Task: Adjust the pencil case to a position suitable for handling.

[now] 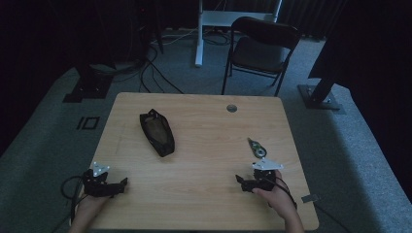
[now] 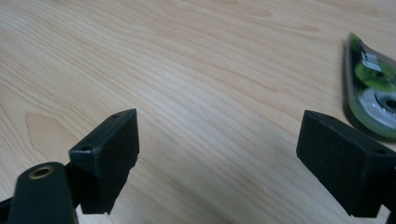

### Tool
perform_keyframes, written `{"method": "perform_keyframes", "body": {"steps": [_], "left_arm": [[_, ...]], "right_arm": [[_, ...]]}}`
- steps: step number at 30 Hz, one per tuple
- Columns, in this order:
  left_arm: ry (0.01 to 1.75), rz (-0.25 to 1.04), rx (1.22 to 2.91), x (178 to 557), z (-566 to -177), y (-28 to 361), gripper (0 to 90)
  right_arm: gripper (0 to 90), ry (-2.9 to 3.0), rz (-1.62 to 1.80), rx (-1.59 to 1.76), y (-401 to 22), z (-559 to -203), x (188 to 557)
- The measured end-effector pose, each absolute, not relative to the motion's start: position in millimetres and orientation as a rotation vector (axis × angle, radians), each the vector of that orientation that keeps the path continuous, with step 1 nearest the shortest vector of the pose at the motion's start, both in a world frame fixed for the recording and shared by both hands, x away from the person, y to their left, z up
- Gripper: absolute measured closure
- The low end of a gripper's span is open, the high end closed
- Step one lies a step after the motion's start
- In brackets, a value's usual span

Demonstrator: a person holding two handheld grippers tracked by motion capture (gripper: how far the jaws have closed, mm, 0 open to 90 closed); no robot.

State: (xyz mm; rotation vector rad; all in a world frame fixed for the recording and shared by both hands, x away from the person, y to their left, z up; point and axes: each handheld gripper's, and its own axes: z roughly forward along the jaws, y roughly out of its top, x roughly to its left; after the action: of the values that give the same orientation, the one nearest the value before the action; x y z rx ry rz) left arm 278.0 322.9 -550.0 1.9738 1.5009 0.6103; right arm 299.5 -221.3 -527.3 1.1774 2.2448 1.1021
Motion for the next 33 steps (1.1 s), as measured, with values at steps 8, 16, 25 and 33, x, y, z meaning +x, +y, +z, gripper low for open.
{"method": "perform_keyframes", "body": {"steps": [8, 16, 25, 33], "left_arm": [[1.501, 0.61, 1.974, 278, -550, 323, 0.2], [1.501, 0.61, 1.974, 278, -550, 323, 0.2], [1.5, 0.611, 1.974, 278, -550, 323, 0.2], [1.501, 0.61, 1.974, 278, -550, 323, 0.2]], "right_arm": [[12.7, 2.247, 1.141, 1.14, -199, -520, 307], [12.7, 2.256, 1.17, 1.101, -177, -517, 315], [12.7, 2.277, 1.193, 1.063, -149, -518, 324], [12.7, 2.299, 1.202, 1.032, -127, -521, 328]]}}
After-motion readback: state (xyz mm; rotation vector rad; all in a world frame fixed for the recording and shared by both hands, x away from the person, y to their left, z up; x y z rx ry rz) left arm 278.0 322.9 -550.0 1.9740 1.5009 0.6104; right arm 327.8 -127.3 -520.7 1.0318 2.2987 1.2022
